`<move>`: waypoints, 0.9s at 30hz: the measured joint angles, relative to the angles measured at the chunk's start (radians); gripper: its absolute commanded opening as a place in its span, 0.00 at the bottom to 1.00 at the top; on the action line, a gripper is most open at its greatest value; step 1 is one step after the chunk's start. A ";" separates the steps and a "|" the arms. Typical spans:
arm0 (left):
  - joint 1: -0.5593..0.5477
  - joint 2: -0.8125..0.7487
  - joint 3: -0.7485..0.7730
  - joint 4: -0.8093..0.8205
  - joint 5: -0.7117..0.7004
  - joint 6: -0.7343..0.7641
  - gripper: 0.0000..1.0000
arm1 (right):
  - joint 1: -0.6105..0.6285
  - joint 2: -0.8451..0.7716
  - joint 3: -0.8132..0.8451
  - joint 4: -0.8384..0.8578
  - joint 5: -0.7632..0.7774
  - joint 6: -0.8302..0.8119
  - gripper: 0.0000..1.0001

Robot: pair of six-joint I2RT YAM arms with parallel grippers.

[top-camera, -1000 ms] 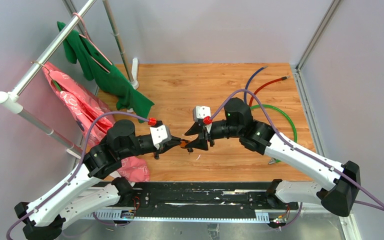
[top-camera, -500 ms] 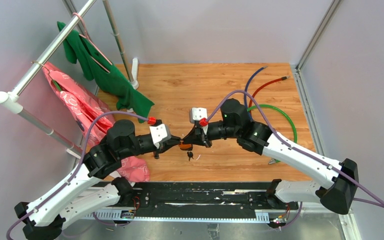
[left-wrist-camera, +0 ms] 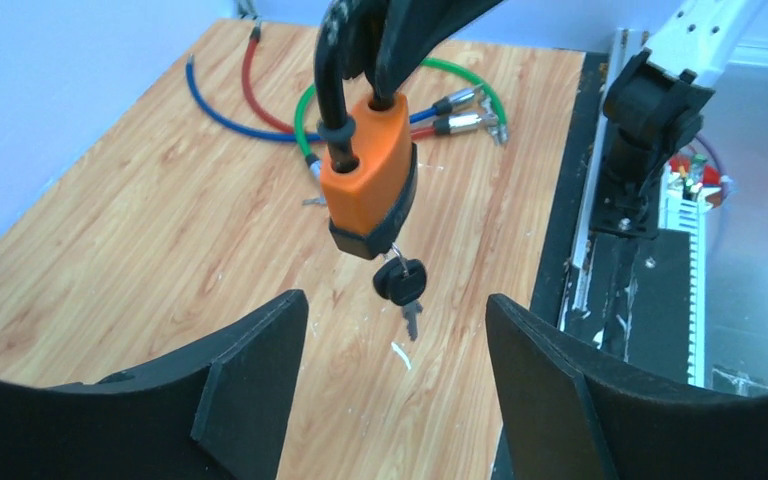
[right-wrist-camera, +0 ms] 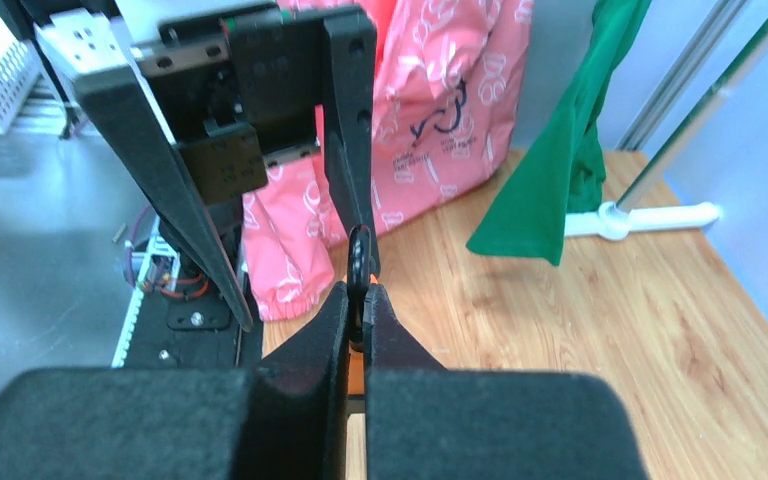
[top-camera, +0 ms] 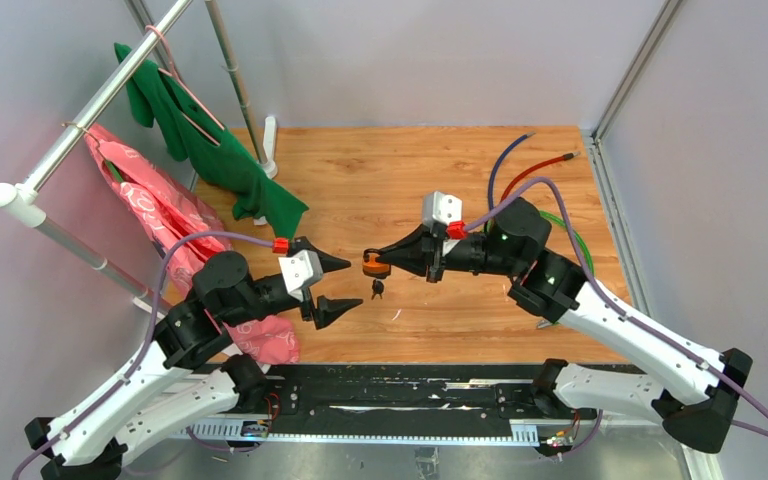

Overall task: Lock with the key
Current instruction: Lock the lock.

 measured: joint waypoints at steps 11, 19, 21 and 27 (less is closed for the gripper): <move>0.000 0.017 -0.072 0.285 0.121 -0.109 0.71 | 0.000 -0.058 -0.006 0.190 -0.054 0.129 0.00; 0.000 0.028 -0.083 0.415 0.141 -0.153 0.68 | 0.000 -0.062 -0.022 0.242 -0.086 0.170 0.00; 0.000 0.029 -0.083 0.429 0.142 -0.153 0.65 | 0.000 -0.061 -0.022 0.248 -0.094 0.175 0.00; 0.000 0.041 -0.083 0.446 0.171 -0.151 0.56 | 0.000 -0.061 -0.023 0.262 -0.116 0.182 0.00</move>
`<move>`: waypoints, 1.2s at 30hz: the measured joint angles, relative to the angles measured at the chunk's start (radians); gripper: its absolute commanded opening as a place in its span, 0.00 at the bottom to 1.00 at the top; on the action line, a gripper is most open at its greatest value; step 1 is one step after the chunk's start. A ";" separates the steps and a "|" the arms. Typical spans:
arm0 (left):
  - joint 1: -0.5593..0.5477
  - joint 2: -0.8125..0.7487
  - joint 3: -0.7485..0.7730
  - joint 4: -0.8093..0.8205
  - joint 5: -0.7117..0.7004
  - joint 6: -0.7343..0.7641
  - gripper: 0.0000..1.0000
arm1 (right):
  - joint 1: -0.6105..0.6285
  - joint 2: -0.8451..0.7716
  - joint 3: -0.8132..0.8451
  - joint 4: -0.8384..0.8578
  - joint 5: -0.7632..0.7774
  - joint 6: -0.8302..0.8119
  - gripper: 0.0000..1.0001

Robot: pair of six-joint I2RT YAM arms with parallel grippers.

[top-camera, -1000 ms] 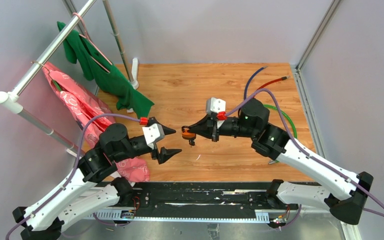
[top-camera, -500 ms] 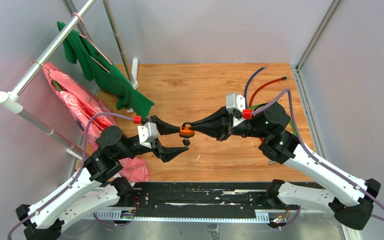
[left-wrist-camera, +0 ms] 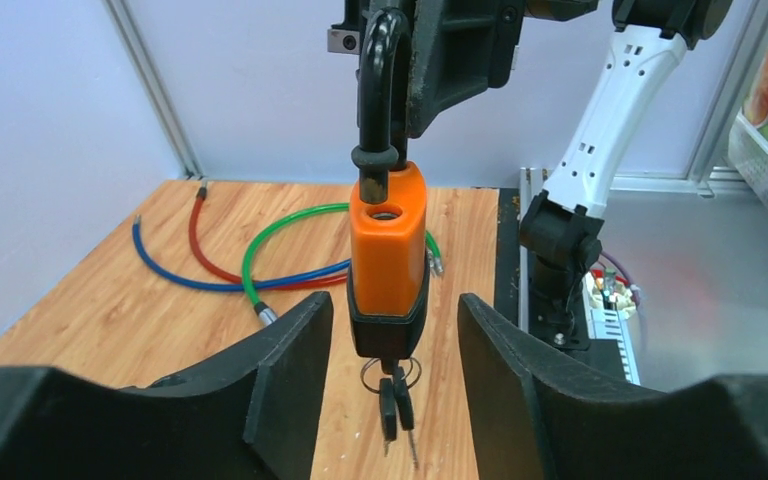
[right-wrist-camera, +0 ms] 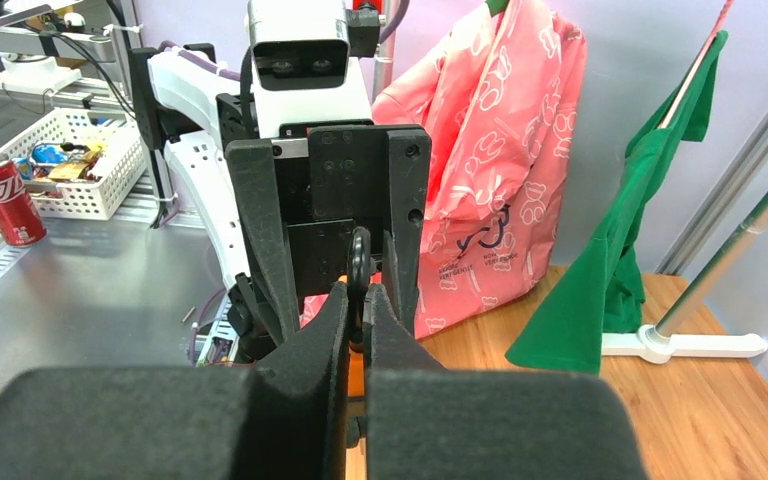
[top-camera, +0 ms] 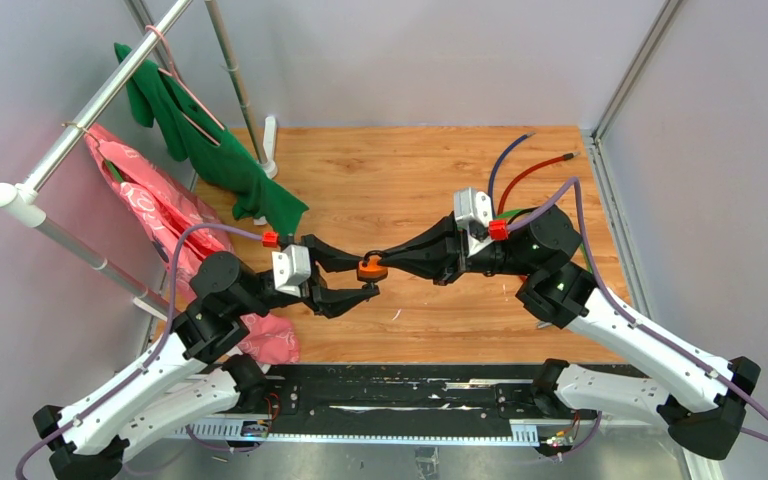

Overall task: Lock with the key
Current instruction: Lock the lock.

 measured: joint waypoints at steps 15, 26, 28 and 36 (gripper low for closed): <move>0.000 0.008 0.000 0.011 0.035 -0.001 0.00 | 0.000 0.009 -0.005 0.017 -0.039 0.006 0.00; 0.000 -0.006 -0.005 -0.039 -0.014 -0.020 0.00 | 0.000 0.005 -0.007 -0.066 -0.018 -0.082 0.57; 0.000 -0.016 -0.016 -0.074 -0.031 -0.004 0.00 | 0.000 0.005 0.003 -0.153 -0.005 -0.133 0.63; 0.000 -0.026 -0.036 -0.254 -0.062 0.118 0.00 | 0.000 0.060 0.246 -0.541 0.031 -0.323 0.66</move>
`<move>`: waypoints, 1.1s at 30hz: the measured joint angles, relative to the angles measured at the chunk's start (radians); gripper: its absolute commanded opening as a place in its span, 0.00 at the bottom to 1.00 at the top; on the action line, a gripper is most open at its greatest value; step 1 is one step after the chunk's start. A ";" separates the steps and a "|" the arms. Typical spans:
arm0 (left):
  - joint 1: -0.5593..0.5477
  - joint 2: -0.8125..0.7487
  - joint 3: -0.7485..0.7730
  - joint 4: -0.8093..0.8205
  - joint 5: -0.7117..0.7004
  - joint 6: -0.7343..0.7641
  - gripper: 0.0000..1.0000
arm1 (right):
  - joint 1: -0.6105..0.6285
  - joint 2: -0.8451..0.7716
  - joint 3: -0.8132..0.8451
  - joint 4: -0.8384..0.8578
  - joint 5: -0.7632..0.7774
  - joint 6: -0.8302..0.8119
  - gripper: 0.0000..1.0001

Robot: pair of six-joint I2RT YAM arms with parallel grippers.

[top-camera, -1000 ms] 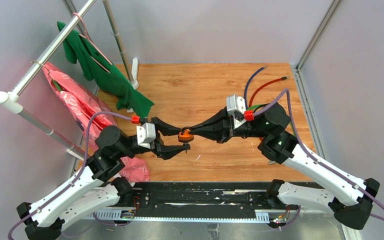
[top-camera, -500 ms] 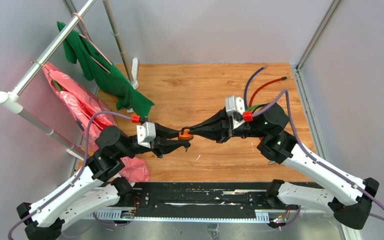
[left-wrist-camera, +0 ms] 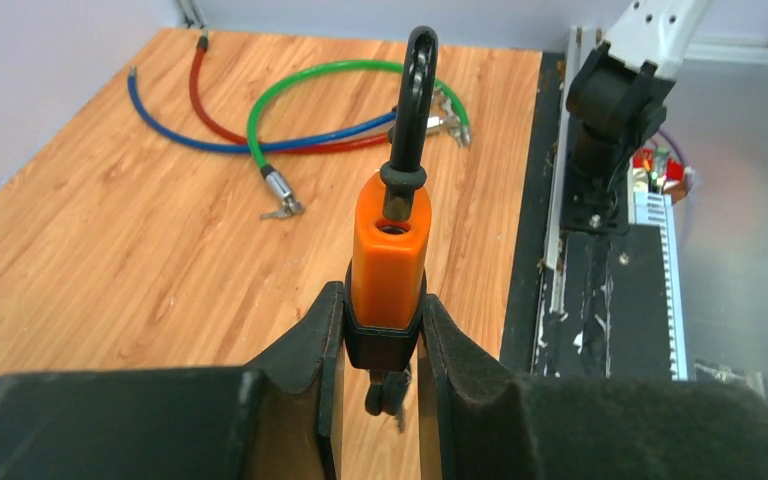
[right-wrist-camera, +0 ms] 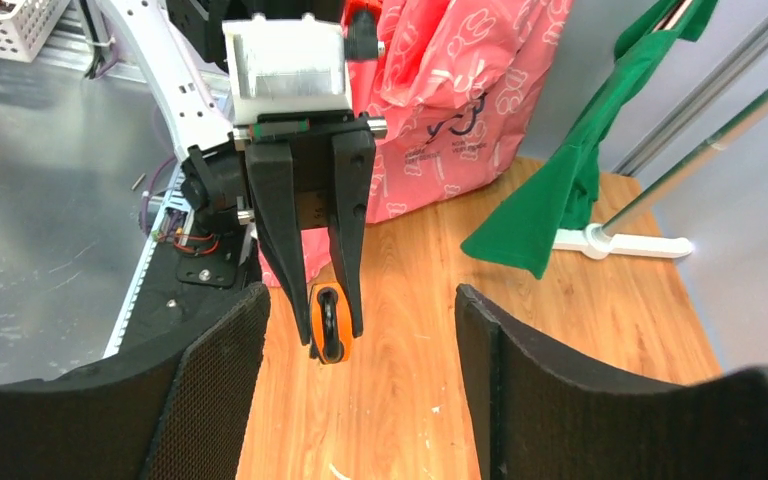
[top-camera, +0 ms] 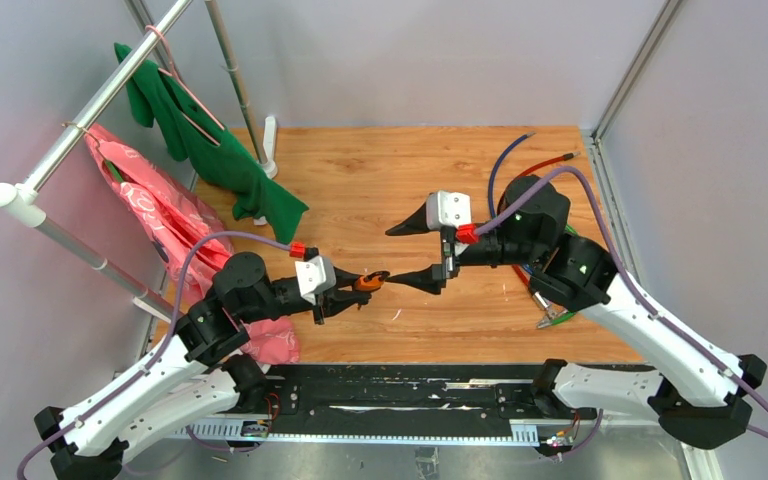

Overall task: Lock with the key
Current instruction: Lock the lock.

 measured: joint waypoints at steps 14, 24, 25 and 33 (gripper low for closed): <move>0.000 0.000 -0.009 -0.082 -0.018 0.057 0.00 | 0.014 0.171 0.170 -0.364 -0.041 -0.141 0.39; 0.000 0.000 -0.009 -0.083 -0.014 0.062 0.00 | 0.052 0.176 0.163 -0.364 -0.008 -0.153 0.18; 0.000 0.000 -0.009 -0.083 -0.014 0.063 0.00 | 0.055 0.178 0.161 -0.361 -0.002 -0.154 0.16; 0.000 0.002 -0.009 -0.098 -0.011 0.069 0.00 | 0.064 0.190 0.146 -0.347 0.016 -0.179 0.05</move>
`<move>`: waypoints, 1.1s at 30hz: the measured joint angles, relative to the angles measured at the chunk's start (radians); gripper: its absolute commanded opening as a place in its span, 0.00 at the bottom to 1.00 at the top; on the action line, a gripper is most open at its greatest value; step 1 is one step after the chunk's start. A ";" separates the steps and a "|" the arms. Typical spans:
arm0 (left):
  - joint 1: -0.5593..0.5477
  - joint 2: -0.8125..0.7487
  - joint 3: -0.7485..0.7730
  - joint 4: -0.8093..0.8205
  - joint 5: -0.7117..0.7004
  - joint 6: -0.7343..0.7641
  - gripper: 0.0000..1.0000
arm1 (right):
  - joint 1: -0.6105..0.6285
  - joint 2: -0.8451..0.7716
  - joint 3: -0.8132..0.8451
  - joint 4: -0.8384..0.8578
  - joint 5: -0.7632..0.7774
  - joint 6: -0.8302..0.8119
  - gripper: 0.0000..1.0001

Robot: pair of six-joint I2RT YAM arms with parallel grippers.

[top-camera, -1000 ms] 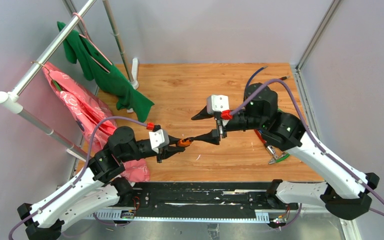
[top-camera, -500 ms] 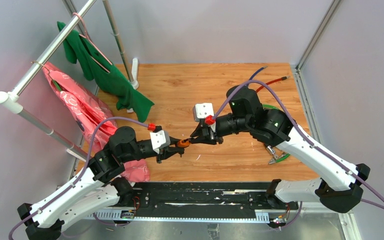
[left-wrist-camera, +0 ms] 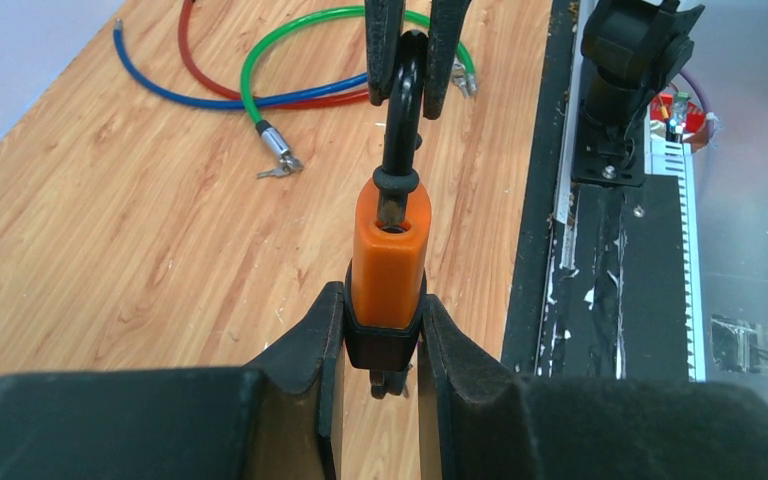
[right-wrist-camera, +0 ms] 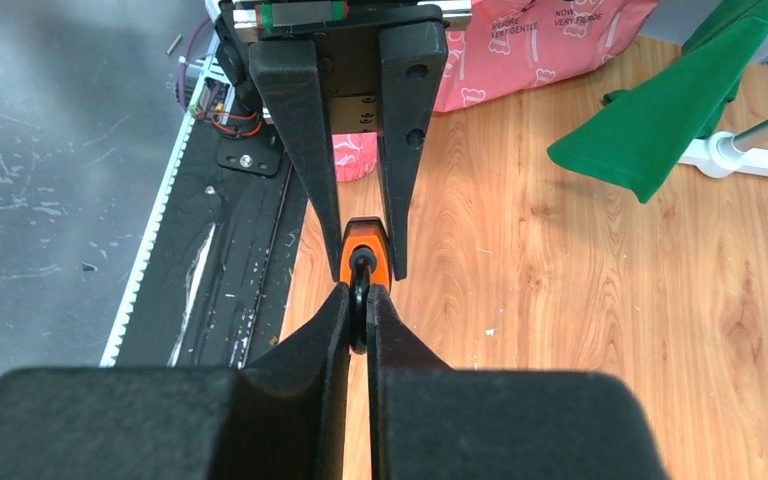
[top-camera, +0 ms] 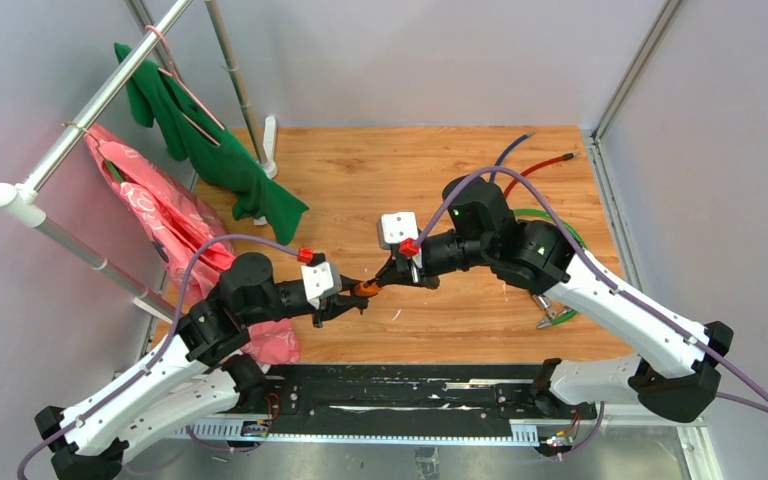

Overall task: Lock with the key
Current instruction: Lock the lock.

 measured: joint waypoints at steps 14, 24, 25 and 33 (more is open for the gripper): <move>0.000 0.005 0.000 -0.095 -0.025 0.085 0.00 | 0.026 0.046 -0.024 -0.023 0.050 -0.090 0.00; 0.005 0.011 -0.004 -0.179 -0.057 0.131 0.00 | 0.050 0.084 -0.079 0.019 0.090 -0.097 0.00; 0.006 0.011 -0.006 -0.186 -0.061 0.130 0.00 | 0.050 0.084 -0.096 0.039 0.090 -0.090 0.00; 0.007 0.011 -0.033 -0.229 -0.104 0.130 0.00 | 0.050 0.094 -0.226 0.210 0.085 -0.005 0.00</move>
